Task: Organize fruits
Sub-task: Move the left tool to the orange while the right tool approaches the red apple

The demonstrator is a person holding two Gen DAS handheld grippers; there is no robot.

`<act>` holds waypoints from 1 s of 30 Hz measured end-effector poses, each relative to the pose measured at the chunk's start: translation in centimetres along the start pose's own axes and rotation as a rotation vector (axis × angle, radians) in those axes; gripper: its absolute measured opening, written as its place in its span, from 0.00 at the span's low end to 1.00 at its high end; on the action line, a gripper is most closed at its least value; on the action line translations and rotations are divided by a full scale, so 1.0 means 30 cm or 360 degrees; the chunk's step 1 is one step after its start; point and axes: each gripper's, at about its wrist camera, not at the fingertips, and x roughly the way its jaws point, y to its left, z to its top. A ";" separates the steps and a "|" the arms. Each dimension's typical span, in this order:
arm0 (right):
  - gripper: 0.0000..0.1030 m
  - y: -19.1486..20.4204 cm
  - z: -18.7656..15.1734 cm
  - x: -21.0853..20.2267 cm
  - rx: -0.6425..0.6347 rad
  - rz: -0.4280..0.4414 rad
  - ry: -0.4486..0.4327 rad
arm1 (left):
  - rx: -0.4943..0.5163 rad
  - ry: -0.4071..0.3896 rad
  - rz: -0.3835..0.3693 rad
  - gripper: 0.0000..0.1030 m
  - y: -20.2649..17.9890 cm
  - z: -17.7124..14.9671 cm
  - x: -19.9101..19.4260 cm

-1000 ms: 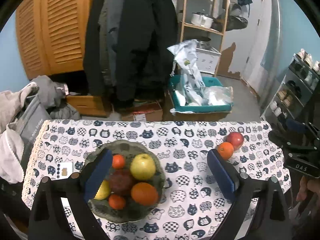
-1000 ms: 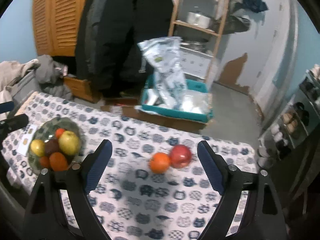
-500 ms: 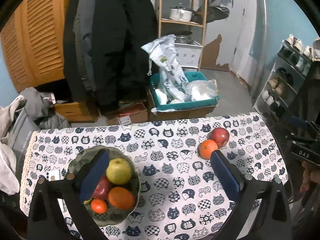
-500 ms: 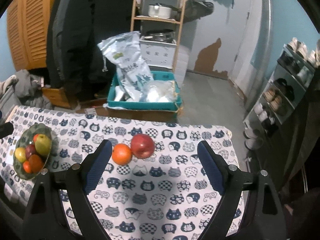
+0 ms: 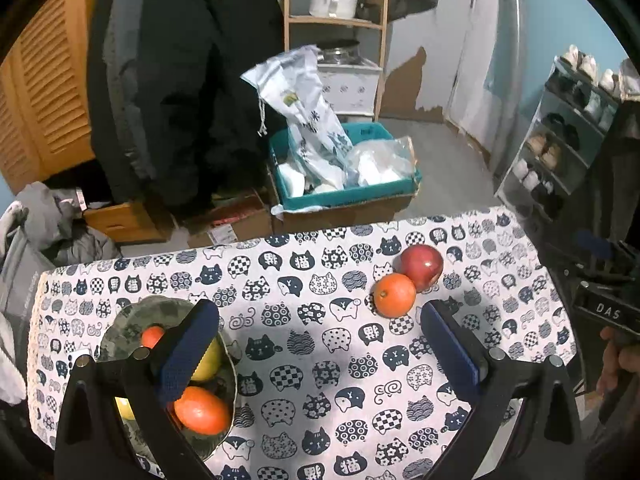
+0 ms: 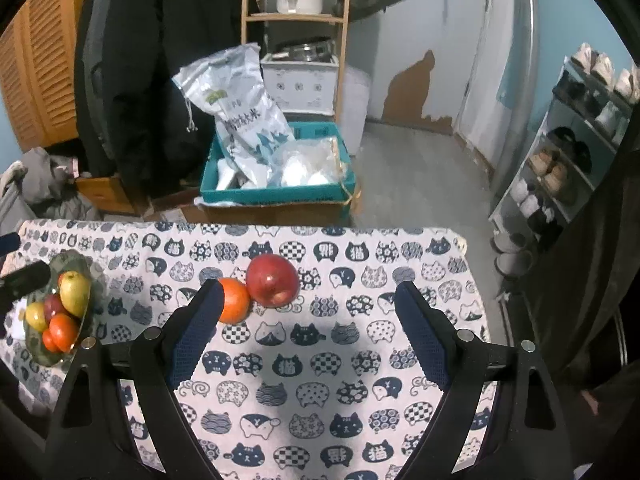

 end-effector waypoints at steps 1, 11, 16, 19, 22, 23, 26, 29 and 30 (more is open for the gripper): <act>0.84 -0.003 -0.002 0.010 0.0008 0.0004 0.0012 | 0.0009 0.0011 -0.0003 0.99 -0.007 0.000 0.016; 0.84 -0.024 -0.011 0.182 0.0078 0.0041 0.0197 | 0.0050 0.0179 -0.0014 0.99 -0.079 -0.004 0.228; 0.84 -0.045 -0.037 0.280 0.0118 0.0046 0.0309 | 0.0076 0.0240 -0.0011 0.99 -0.106 -0.008 0.316; 0.84 -0.058 -0.050 0.334 0.0149 0.0059 0.0372 | 0.0083 0.0276 -0.0011 0.99 -0.115 -0.013 0.375; 0.84 -0.063 -0.062 0.383 0.0157 0.0061 0.0429 | 0.0077 0.0323 -0.0025 0.99 -0.122 -0.019 0.440; 0.84 -0.062 -0.064 0.397 0.0152 0.0062 0.0447 | 0.0076 0.0340 -0.0030 0.99 -0.125 -0.020 0.462; 0.84 -0.063 -0.075 0.445 0.0147 0.0049 0.0496 | 0.0062 0.0380 -0.0057 0.99 -0.143 -0.023 0.517; 0.84 -0.069 -0.074 0.478 0.0161 0.0045 0.0524 | 0.0050 0.0412 -0.0084 0.99 -0.167 -0.025 0.559; 0.84 -0.073 -0.072 0.485 0.0164 0.0041 0.0527 | 0.0047 0.0420 -0.0091 0.99 -0.175 -0.026 0.570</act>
